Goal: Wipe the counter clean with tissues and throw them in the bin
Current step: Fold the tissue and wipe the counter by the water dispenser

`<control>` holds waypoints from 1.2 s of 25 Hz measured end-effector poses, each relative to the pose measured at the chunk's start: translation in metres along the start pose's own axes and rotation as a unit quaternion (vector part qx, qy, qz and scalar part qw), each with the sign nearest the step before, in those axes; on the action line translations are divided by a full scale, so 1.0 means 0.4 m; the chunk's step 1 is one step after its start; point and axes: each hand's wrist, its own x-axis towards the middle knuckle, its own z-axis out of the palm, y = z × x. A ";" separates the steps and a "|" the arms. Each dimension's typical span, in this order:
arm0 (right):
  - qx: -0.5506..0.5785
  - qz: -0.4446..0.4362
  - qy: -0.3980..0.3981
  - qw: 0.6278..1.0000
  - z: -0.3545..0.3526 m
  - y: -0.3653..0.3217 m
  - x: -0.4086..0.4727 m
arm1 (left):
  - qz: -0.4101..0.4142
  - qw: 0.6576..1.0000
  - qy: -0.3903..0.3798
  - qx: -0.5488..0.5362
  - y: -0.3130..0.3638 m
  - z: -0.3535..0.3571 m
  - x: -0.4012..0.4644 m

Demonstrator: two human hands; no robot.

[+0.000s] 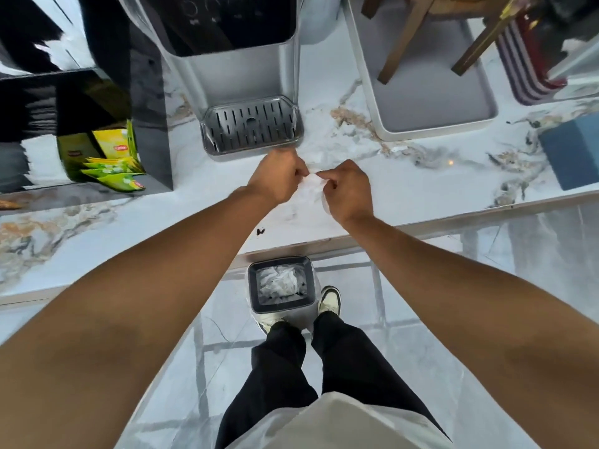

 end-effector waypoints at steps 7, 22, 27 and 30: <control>0.002 -0.097 -0.051 0.994 0.083 -0.075 -0.057 | -0.044 0.999 0.014 -0.021 -0.098 -0.031 -0.107; 0.000 -0.168 -0.143 0.975 0.157 -0.142 -0.146 | -0.153 0.980 0.070 -0.107 -0.160 -0.012 -0.303; 0.018 -0.095 -0.153 0.983 0.128 -0.200 -0.116 | -0.243 0.937 0.091 -0.232 -0.148 -0.029 -0.313; 0.016 -0.059 -0.158 0.986 0.137 -0.248 -0.100 | -0.315 0.836 0.111 -0.436 -0.155 -0.051 -0.321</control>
